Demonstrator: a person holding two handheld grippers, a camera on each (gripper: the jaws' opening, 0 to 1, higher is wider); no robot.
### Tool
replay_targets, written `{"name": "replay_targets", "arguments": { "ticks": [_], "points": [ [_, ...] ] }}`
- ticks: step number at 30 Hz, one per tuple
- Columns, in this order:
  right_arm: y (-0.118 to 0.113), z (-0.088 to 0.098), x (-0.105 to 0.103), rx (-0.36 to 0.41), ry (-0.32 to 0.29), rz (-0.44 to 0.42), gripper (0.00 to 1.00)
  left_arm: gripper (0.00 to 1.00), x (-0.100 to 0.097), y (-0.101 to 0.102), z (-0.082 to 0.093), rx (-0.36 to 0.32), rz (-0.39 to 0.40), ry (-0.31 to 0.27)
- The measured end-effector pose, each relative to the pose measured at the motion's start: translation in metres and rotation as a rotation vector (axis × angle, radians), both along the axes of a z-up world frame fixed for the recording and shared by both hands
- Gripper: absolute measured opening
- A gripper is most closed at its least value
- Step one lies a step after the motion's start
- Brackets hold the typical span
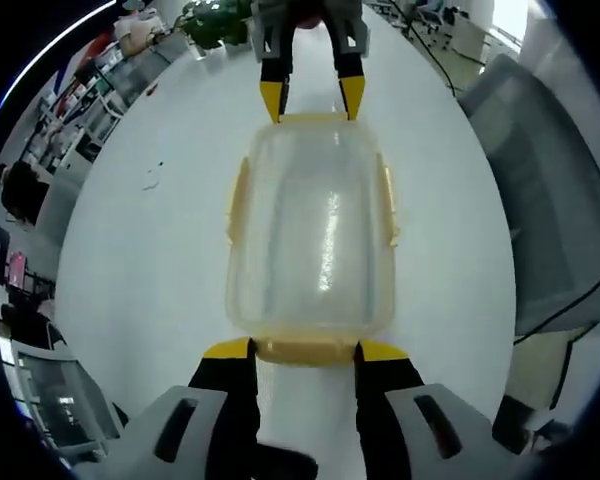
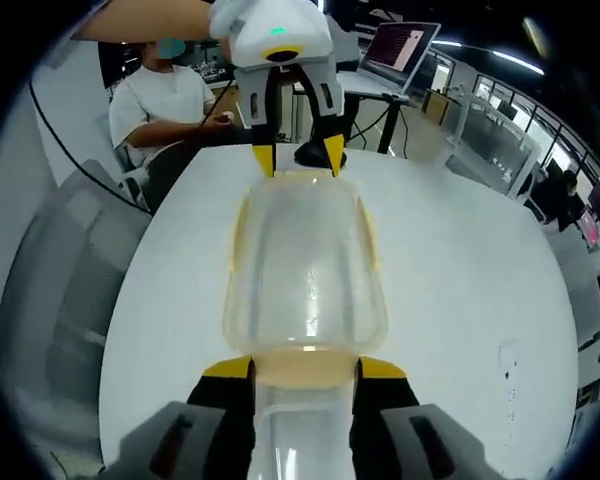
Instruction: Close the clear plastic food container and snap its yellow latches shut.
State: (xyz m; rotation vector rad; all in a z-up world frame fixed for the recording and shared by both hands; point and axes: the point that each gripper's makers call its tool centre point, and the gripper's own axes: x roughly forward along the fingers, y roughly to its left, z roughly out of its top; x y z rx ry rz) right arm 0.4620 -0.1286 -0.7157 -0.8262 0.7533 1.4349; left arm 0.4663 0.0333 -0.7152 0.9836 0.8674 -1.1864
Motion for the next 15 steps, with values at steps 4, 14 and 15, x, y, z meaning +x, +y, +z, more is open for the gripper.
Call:
{"name": "replay_targets", "arguments": {
  "ticks": [4, 14, 15],
  "points": [
    [-0.012, 0.003, 0.001, 0.000, 0.001, 0.003, 0.34, 0.35, -0.002, -0.012, 0.005, -0.013, 0.008, 0.001],
    [-0.041, 0.010, 0.003, -0.011, -0.015, 0.003, 0.35, 0.35, 0.001, -0.040, 0.010, -0.021, 0.010, -0.012],
    [-0.044, 0.010, 0.003, -0.012, -0.019, 0.003, 0.34, 0.35, 0.001, -0.044, 0.011, -0.023, 0.011, -0.012]
  ]
}}
